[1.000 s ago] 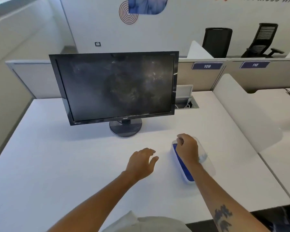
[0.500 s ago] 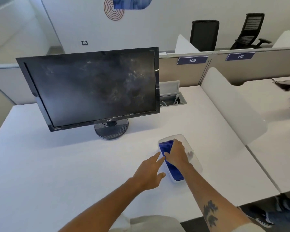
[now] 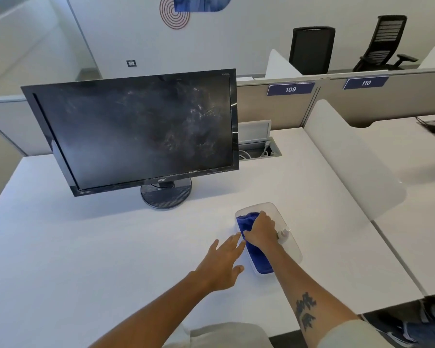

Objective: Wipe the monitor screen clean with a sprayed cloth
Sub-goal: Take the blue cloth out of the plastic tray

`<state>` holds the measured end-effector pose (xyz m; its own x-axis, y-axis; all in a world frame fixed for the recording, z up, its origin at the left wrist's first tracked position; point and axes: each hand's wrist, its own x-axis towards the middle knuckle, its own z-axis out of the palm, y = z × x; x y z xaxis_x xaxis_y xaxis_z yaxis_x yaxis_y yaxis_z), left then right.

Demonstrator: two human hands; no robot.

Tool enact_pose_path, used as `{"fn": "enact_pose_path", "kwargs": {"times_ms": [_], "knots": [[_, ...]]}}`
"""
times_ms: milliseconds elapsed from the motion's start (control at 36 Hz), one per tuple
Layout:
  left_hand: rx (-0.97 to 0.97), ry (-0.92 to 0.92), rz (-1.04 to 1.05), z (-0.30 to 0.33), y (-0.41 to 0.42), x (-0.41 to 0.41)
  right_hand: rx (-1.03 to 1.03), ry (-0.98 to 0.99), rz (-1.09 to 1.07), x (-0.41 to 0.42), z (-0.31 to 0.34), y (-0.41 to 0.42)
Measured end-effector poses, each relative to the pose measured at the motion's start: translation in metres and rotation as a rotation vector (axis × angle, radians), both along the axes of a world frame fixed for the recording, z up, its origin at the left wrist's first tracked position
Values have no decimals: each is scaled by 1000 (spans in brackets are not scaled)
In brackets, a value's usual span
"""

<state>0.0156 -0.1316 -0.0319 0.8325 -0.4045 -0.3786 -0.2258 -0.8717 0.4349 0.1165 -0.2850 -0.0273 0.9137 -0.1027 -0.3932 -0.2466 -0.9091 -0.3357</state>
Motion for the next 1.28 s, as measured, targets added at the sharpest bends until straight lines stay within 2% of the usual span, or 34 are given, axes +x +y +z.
{"fn": "enact_pose_path", "kwargs": {"times_ms": [333, 528, 722, 861, 972, 1056, 1194, 1278], "knots": [[61, -41, -19, -11, -1, -1, 57, -29, -31, -3, 16, 2], [-71, -14, 94, -10, 4, -4, 93, -63, -1, -6, 39, -2], [-707, 185, 653, 9, 9, -10, 227, -148, 1, -5, 77, 0], [-1156, 367, 856, 24, 17, -5, 265, -220, 34, -7, 106, 11], [-1347, 433, 953, 28, 26, -9, 385, -228, 4, -11, 126, 25], [-1429, 543, 979, 29, 34, -12, 570, -196, -89, -16, 138, 38], [-1706, 681, 1046, 23, 54, -18, 829, -147, -229, -25, 140, 57], [-1788, 672, 1109, 11, 71, -23, 852, -85, -269, -29, 127, 70]]}}
